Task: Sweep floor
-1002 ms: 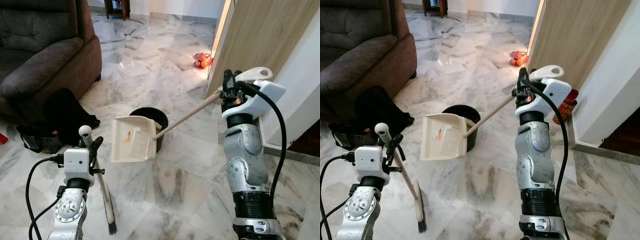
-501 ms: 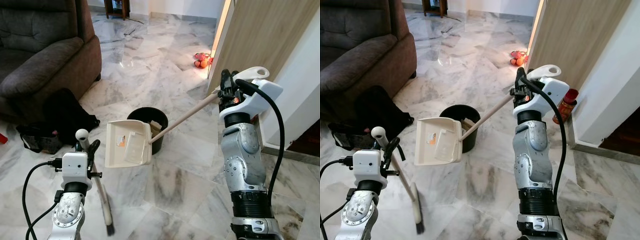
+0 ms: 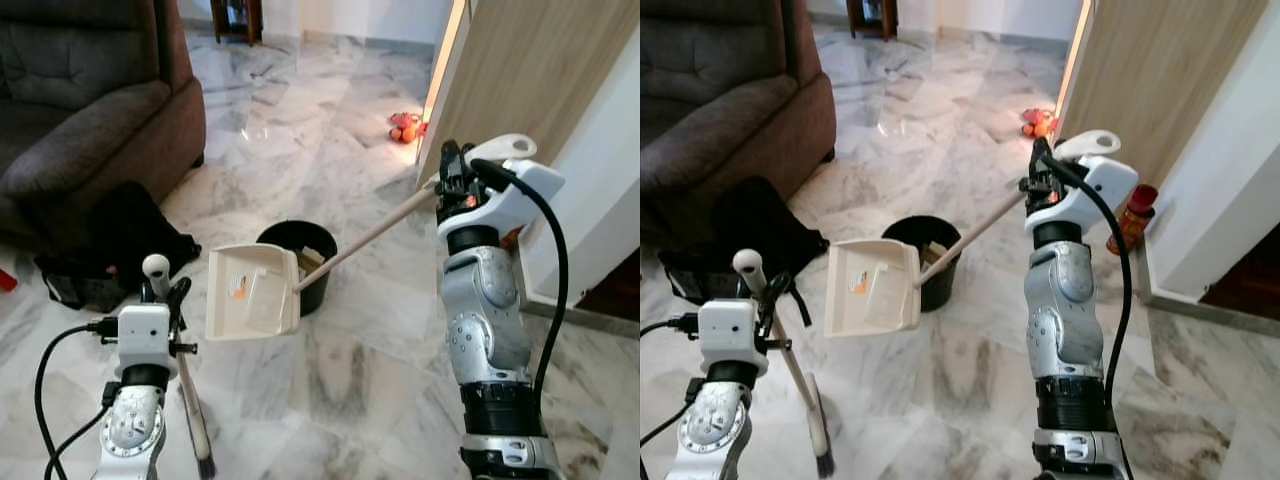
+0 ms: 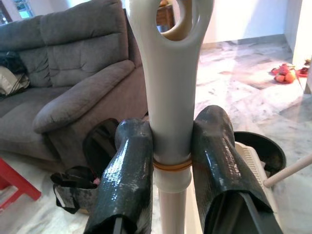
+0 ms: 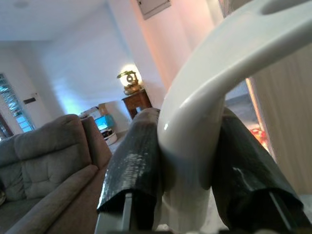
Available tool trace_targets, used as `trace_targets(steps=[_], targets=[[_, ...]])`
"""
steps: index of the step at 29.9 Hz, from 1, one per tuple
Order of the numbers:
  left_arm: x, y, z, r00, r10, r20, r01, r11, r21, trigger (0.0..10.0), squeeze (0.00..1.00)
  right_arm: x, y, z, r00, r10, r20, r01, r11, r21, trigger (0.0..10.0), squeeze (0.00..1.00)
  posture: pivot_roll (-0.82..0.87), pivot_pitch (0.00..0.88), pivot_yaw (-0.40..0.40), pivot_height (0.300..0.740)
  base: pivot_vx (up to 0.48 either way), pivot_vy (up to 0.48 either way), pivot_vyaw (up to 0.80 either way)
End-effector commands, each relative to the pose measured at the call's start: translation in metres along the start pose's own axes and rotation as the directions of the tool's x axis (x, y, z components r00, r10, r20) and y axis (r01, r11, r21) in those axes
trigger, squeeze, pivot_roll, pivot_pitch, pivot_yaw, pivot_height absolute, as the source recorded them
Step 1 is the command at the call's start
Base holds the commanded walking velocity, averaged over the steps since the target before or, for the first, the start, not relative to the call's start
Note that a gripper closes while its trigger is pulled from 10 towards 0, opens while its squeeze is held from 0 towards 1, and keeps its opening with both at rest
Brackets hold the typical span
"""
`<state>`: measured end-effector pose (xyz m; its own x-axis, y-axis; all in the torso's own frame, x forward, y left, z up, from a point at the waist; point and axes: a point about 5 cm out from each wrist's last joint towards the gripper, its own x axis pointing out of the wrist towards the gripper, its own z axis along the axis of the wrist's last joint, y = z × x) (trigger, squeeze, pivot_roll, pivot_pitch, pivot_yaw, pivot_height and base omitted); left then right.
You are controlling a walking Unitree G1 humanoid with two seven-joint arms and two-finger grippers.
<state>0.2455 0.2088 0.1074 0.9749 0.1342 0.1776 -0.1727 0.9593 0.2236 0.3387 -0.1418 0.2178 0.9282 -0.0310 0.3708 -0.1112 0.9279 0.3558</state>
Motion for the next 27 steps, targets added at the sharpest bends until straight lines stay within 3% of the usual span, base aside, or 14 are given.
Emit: trace_targets(steps=[1, 27], targets=[[0.0024, 0.0038, 0.0105, 0.998, 0.016, 0.06, -0.017, 1.0, 0.024, 10.0, 0.0, 0.0043, 0.008, 0.0157, 0.997, 0.02, 0.073, -0.022, 0.999, 0.037, 10.0, 0.0, 0.18, 0.09, -0.014, 0.74, 0.382, 0.0, 0.0], [0.0044, 0.0051, 0.0129, 0.997, 0.03, 0.077, -0.032, 0.999, 0.021, 10.0, 0.0, 0.0054, 0.0104, 0.017, 0.997, 0.027, 0.075, -0.03, 0.999, 0.04, 10.0, 0.0, 0.18, 0.087, -0.017, 0.74, 0.389, 0.0, 0.0]])
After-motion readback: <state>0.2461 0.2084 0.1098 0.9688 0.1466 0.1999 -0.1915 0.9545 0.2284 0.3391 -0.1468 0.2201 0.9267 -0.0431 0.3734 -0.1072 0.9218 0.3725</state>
